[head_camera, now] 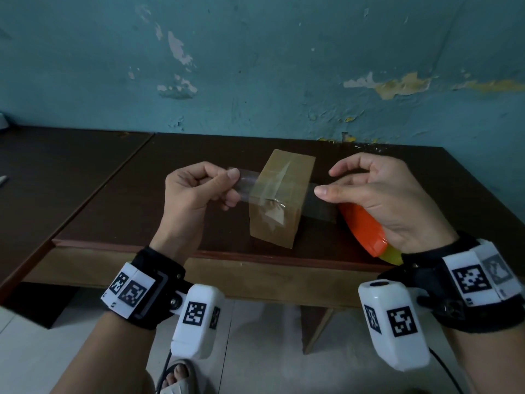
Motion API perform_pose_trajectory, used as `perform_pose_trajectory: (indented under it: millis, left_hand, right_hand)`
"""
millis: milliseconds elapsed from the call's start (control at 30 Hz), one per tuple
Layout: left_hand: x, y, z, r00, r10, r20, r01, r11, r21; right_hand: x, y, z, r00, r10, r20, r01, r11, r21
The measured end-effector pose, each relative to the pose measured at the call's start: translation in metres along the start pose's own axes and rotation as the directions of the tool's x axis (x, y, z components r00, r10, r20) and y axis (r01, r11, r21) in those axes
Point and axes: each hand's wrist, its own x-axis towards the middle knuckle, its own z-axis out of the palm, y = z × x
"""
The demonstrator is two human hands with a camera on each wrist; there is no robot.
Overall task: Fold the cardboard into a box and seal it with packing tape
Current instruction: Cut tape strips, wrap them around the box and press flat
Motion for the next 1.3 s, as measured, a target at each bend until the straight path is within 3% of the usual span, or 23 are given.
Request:
perform_pose_trajectory:
  millis: [167,467,1300]
  left_hand:
    - [0.001,0.001,-0.002,1.0,-0.016,-0.003,0.016,1.0,0.014]
    - [0.005,-0.003,-0.006,0.985,-0.162,-0.05,0.167,0.979,0.117]
    - [0.01,-0.004,-0.013,0.952,-0.305,0.001,0.297,0.93,0.218]
  right_hand:
    - [-0.003,-0.008,0.003,0.998,0.05,0.048,-0.057,0.985,0.16]
    - [0.004,0.005,0.011,0.991,0.133,0.0,-0.131,0.98,0.152]
    - [0.012,0.021,0.012,0.989,0.148,0.0,-0.148,0.987,0.07]
